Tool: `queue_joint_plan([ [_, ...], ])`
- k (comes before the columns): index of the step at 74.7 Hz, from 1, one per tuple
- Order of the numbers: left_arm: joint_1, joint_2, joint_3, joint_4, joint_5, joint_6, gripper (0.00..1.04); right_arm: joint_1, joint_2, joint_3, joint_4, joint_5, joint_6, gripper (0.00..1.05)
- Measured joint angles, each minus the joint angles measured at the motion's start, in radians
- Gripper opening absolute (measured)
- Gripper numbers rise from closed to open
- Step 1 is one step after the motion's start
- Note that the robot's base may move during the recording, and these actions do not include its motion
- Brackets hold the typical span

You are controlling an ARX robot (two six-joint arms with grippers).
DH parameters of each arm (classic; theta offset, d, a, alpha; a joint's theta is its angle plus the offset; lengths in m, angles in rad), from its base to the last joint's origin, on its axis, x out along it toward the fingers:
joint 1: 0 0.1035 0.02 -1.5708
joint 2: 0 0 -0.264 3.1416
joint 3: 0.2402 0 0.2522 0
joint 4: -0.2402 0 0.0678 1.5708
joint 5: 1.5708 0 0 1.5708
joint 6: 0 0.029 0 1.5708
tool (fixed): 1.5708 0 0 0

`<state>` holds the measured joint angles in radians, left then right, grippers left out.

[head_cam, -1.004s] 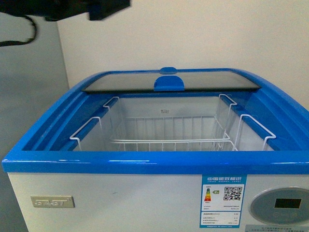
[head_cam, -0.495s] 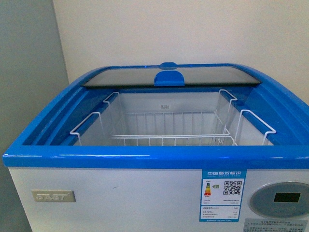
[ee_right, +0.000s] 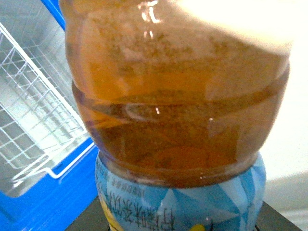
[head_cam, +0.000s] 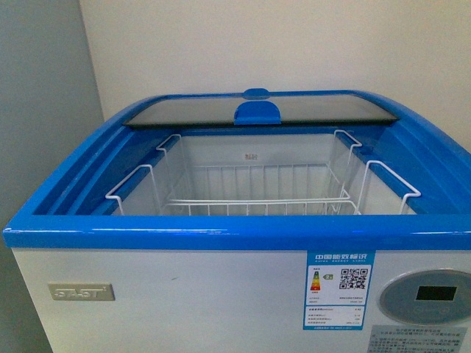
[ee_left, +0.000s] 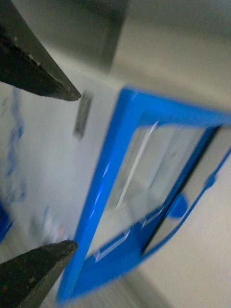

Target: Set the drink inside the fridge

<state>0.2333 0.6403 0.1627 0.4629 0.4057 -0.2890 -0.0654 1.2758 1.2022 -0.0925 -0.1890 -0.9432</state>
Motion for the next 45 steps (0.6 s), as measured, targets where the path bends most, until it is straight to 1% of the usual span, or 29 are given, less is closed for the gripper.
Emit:
queue_joint_plan([
  [2,-0.014,-0.016,-0.008,0.0,-0.057,0.045,0.73,0.013,0.016,0.013,0.004,-0.002,-0.032,0.37],
  [4,-0.034,-0.039,-0.022,-0.002,-0.152,0.12,0.65,0.039,0.048,0.038,0.003,-0.002,-0.112,0.37],
  [8,-0.049,-0.058,-0.034,-0.01,-0.213,0.174,0.58,0.065,0.08,0.06,0.001,0.004,-0.196,0.37],
  [9,-0.055,-0.066,-0.039,-0.014,-0.23,0.187,0.55,0.078,0.097,0.072,-0.004,0.011,-0.228,0.37],
  [15,-0.075,-0.094,-0.056,-0.029,-0.255,0.225,0.44,0.118,0.151,0.105,-0.014,0.045,-0.288,0.37],
  [16,-0.082,-0.104,-0.06,-0.034,-0.259,0.234,0.41,0.131,0.169,0.115,-0.016,0.06,-0.301,0.37],
  [19,-0.091,-0.118,-0.067,-0.041,-0.268,0.246,0.35,0.15,0.195,0.13,-0.021,0.077,-0.313,0.37],
  [21,-0.103,-0.137,-0.074,-0.052,-0.278,0.256,0.28,0.173,0.229,0.146,-0.022,0.094,-0.324,0.37],
  [25,-0.112,-0.154,-0.081,-0.061,-0.286,0.262,0.21,0.194,0.261,0.157,-0.022,0.107,-0.331,0.37],
  [27,-0.119,-0.168,-0.086,-0.07,-0.296,0.266,0.16,0.209,0.285,0.165,-0.022,0.115,-0.336,0.37],
  [30,-0.142,-0.183,-0.091,-0.081,-0.325,0.268,0.1,0.222,0.306,0.171,-0.021,0.122,-0.341,0.37],
  [32,-0.175,-0.196,-0.096,-0.091,-0.377,0.27,0.05,0.238,0.327,0.177,-0.019,0.13,-0.349,0.37],
  [33,-0.183,-0.201,-0.097,-0.093,-0.386,0.27,0.03,0.242,0.335,0.179,-0.019,0.132,-0.349,0.37],
  [34,-0.192,-0.205,-0.098,-0.096,-0.389,0.269,0.02,0.247,0.342,0.181,-0.018,0.134,-0.349,0.37],
  [38,-0.22,-0.226,-0.104,-0.109,-0.392,0.274,0.03,0.27,0.377,0.19,-0.01,0.144,-0.349,0.37],
  [45,-0.229,-0.258,-0.114,-0.132,-0.403,0.277,0.03,0.308,0.438,0.205,0.017,0.154,-0.349,0.37],
])
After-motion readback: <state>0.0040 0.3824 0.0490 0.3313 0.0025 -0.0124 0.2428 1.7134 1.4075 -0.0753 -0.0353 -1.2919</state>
